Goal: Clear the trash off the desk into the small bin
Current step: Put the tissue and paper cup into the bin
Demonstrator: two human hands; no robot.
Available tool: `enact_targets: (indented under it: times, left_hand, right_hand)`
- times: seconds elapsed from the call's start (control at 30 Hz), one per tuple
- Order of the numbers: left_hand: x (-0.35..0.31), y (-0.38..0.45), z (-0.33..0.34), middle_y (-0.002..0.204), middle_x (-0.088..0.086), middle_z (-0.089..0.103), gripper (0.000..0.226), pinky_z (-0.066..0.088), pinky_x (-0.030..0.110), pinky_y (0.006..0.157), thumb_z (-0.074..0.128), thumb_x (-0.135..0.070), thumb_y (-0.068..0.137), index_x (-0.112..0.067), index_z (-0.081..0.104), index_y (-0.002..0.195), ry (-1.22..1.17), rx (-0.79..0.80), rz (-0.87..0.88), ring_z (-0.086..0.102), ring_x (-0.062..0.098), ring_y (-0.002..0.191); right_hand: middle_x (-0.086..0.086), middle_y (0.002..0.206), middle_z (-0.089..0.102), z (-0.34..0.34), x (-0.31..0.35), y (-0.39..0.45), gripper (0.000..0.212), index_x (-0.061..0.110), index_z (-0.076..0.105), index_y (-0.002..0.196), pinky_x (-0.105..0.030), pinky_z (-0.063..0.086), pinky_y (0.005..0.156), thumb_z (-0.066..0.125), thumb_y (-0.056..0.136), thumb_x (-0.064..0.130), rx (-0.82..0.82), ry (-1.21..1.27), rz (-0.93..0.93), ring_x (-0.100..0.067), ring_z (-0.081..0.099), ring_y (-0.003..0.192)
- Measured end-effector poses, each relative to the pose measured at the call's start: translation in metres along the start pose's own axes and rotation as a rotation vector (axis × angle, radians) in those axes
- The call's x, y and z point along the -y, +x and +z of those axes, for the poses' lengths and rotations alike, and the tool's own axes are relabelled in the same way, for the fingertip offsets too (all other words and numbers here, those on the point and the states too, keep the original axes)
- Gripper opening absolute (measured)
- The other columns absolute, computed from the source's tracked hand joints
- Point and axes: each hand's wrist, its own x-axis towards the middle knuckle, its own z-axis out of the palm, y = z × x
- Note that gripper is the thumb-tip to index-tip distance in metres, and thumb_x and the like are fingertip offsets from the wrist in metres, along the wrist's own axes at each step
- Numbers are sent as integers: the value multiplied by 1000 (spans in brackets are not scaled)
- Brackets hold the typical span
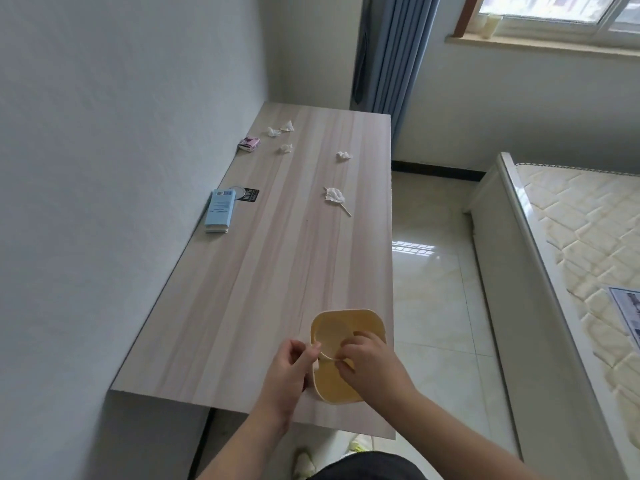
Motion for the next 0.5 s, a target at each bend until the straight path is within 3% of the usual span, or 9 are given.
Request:
enact_targets:
  times: [0.17, 0.27, 0.4, 0.5]
  left_hand:
    - [-1, 0, -4, 58, -2, 42, 25, 37, 19, 44, 67, -22, 89, -4, 49, 88, 0, 93, -16, 38, 7, 45]
    - [-2, -2, -5, 60, -1, 41, 24, 36, 17, 42, 65, -21, 90, -5, 48, 86, 12, 145, -20, 38, 3, 42]
    - [-2, -2, -3, 59, -6, 43, 37, 35, 19, 45, 70, -35, 78, -6, 48, 87, 48, 200, -13, 37, 5, 46]
    - [-2, 0, 5, 59, -5, 42, 36, 35, 19, 45, 71, -33, 78, -7, 48, 87, 52, 234, -26, 38, 6, 45]
  right_hand:
    - [-1, 109, 69, 16, 5, -3, 26, 19, 72, 105, -29, 49, 80, 50, 92, 25, 86, -36, 108, -19, 58, 101]
    - [-2, 113, 68, 16, 2, -5, 27, 18, 70, 111, -30, 50, 83, 53, 92, 26, 149, -73, 141, -22, 60, 101]
    - [-3, 121, 64, 18, -5, -8, 37, 19, 59, 125, -36, 51, 91, 51, 94, 36, 388, -175, 227, -26, 62, 103]
    - [-4, 131, 58, 15, -11, -14, 41, 20, 51, 134, -39, 48, 97, 50, 96, 33, 412, -185, 230, -29, 59, 111]
